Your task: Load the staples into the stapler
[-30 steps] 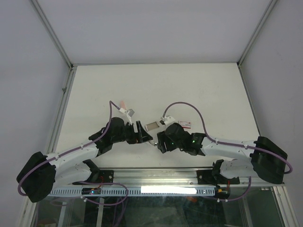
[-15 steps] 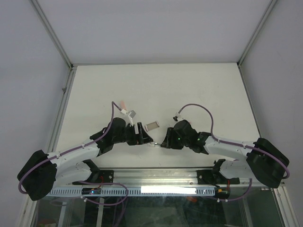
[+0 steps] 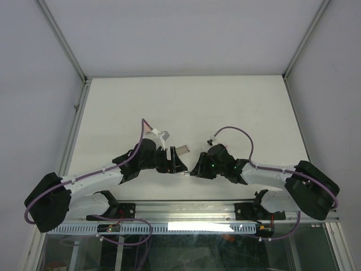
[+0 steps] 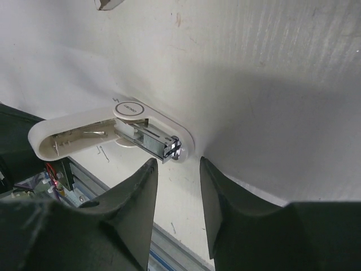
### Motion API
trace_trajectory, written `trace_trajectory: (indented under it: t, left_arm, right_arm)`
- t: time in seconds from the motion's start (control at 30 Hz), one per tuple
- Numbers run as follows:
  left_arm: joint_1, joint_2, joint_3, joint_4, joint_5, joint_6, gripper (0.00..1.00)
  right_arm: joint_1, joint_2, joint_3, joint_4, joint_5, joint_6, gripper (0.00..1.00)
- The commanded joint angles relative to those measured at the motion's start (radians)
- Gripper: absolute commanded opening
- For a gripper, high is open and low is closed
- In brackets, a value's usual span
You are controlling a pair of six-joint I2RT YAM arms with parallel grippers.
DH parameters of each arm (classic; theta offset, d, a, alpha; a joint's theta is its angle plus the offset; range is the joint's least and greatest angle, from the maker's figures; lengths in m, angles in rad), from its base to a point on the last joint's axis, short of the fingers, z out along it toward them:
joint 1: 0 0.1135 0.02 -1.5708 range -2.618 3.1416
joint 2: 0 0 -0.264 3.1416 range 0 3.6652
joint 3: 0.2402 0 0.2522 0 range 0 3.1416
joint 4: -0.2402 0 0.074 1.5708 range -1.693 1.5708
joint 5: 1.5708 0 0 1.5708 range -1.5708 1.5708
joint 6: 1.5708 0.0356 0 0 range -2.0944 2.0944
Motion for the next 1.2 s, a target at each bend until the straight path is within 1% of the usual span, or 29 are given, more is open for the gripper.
trace_trajectory:
  t: [0.0, 0.37, 0.5, 0.6, 0.67, 0.77, 0.9, 1.0, 1.17]
  left_arm:
    - [-0.022, 0.020, 0.049, 0.046, 0.024, 0.030, 0.77]
    - [-0.073, 0.112, 0.079, 0.111, 0.033, 0.039, 0.77]
    - [-0.077, 0.121, 0.081, 0.124, 0.025, 0.052, 0.77]
    - [-0.077, 0.102, 0.075, 0.125, -0.006, 0.084, 0.77]
    - [-0.077, 0.076, 0.059, 0.135, -0.042, 0.141, 0.77]
    - [-0.077, 0.045, 0.017, 0.187, -0.105, 0.298, 0.78]
    - [-0.079, 0.063, -0.032, 0.309, -0.083, 0.443, 0.79]
    - [-0.096, 0.080, -0.075, 0.387, -0.093, 0.523, 0.79]
    - [-0.154, 0.135, -0.106, 0.429, -0.165, 0.650, 0.80]
  right_arm:
    - [-0.006, 0.030, -0.009, 0.053, 0.000, 0.013, 0.38]
    - [-0.007, 0.030, -0.013, 0.043, 0.016, 0.016, 0.34]
    - [-0.010, -0.013, -0.001, -0.023, 0.046, 0.002, 0.34]
    - [-0.012, -0.067, 0.020, -0.106, 0.088, -0.026, 0.33]
    - [-0.017, -0.108, 0.037, -0.165, 0.120, -0.050, 0.33]
    - [-0.033, -0.167, 0.058, -0.238, 0.145, -0.100, 0.33]
    - [-0.075, -0.211, 0.086, -0.312, 0.150, -0.156, 0.33]
    - [-0.122, -0.230, 0.098, -0.328, 0.128, -0.189, 0.33]
    - [-0.202, -0.248, 0.101, -0.310, 0.052, -0.217, 0.34]
